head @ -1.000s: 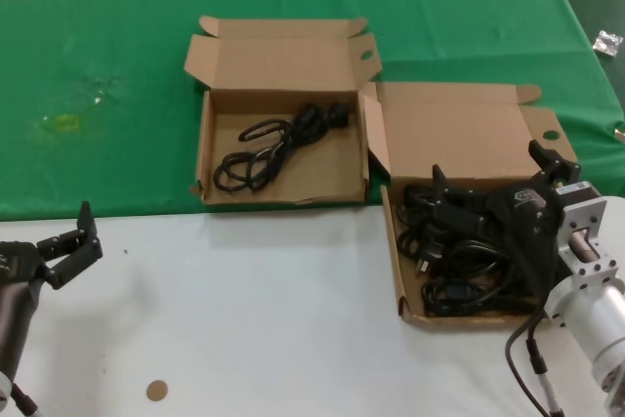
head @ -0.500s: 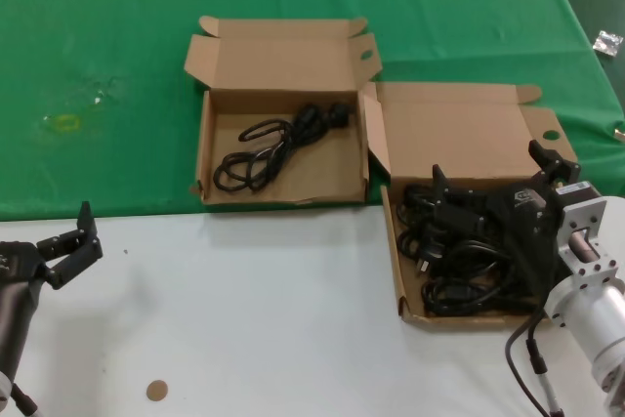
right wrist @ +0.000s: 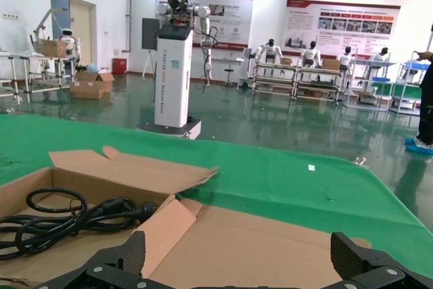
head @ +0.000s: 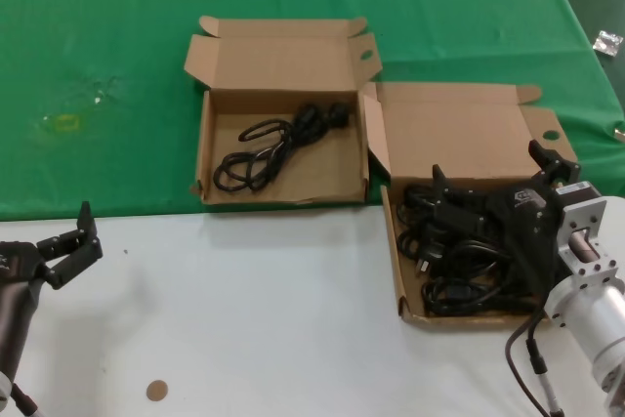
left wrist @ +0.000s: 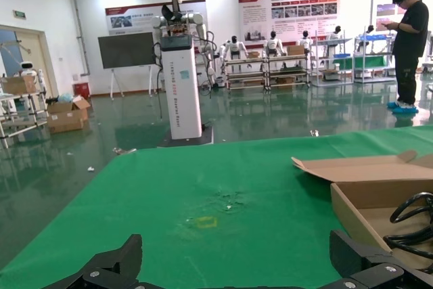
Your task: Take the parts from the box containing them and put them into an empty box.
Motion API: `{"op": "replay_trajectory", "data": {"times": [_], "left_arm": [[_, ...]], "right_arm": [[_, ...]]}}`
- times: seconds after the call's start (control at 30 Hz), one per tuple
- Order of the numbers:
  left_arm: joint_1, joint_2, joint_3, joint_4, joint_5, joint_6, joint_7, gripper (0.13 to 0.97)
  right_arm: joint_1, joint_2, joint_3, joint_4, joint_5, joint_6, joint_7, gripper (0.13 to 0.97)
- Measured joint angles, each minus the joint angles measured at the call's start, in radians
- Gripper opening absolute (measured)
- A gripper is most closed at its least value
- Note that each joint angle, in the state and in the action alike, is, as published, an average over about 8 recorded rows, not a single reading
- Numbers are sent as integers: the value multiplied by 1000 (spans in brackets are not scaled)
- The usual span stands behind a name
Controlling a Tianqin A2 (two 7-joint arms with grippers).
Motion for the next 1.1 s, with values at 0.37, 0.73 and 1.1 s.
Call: {"op": "replay_trajectory", "data": {"times": [0.37,0.73,1.1], "left_arm": [[0,0,0,0,0,0,0,966],[0,0,0,0,0,0,0,966],[0,0,0,0,0,0,0,966]], "right_arm": [[0,0,0,0,0,0,0,966],[0,0,0,0,0,0,0,966],[0,0,0,0,0,0,0,966]]}}
